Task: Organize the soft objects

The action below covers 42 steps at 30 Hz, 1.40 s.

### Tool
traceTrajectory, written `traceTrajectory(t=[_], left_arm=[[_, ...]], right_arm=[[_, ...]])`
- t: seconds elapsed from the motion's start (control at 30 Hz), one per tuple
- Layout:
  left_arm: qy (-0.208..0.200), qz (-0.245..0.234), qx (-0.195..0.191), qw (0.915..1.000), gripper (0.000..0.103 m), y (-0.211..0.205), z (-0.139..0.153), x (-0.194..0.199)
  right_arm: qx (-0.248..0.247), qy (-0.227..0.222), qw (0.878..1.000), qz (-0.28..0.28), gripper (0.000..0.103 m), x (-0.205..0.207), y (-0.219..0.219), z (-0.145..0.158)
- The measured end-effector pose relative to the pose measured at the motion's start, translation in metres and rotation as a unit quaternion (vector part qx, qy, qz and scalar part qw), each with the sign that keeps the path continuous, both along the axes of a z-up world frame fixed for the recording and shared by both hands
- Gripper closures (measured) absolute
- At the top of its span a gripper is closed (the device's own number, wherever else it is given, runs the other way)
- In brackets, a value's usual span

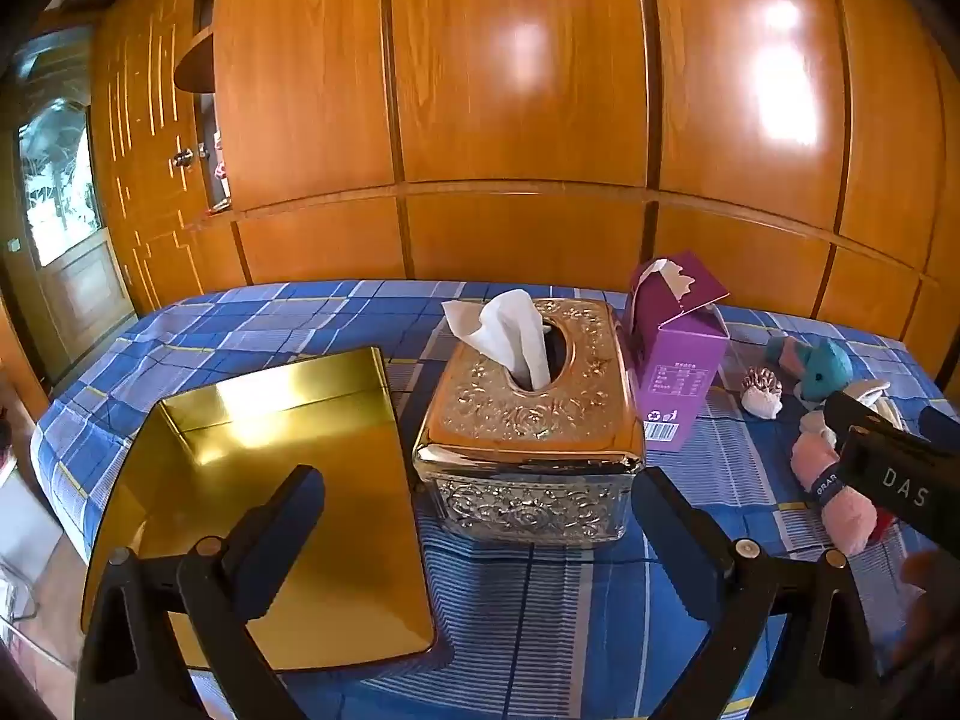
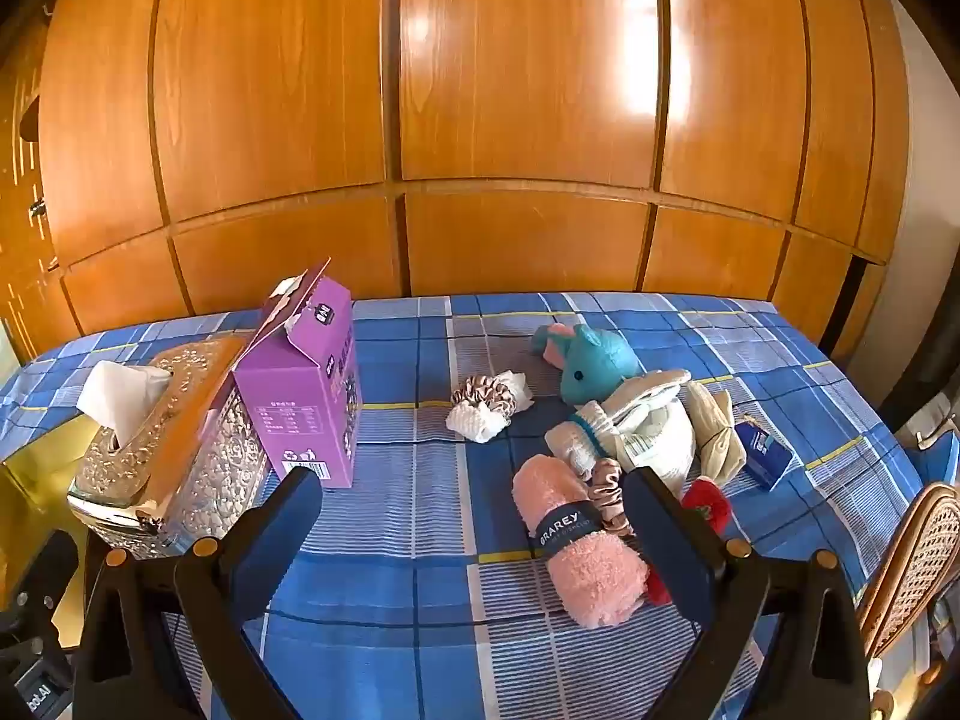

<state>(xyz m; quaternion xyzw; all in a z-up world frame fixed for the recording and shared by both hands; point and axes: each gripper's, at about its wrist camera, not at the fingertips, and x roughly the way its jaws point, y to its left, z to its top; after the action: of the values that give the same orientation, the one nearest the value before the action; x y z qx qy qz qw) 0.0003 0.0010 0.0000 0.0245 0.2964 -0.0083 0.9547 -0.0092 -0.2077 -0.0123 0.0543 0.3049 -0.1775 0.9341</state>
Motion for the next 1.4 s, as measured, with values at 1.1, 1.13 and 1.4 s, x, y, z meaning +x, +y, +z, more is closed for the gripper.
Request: traceTrajectory(t=[1.1,1.13,1.4], left_arm=[[0.000,-0.005,0.006,1.0000,0.001,0.001,0.001,-0.004],[0.000,-0.005,0.007,1.0000,0.000,0.001,0.001,-0.004],[-0.003,-0.004,0.008,1.0000,0.001,0.001,0.002,-0.007]], right_arm=[[-0.002,0.005,1.000,-0.005,0.001,-0.001,0.002,-0.006],[-0.002,0.005,1.000,-0.005,0.001,-0.001,0.002,-0.006],[-0.004,0.000,1.000,-0.004,0.001,-0.002,0.002,-0.004]])
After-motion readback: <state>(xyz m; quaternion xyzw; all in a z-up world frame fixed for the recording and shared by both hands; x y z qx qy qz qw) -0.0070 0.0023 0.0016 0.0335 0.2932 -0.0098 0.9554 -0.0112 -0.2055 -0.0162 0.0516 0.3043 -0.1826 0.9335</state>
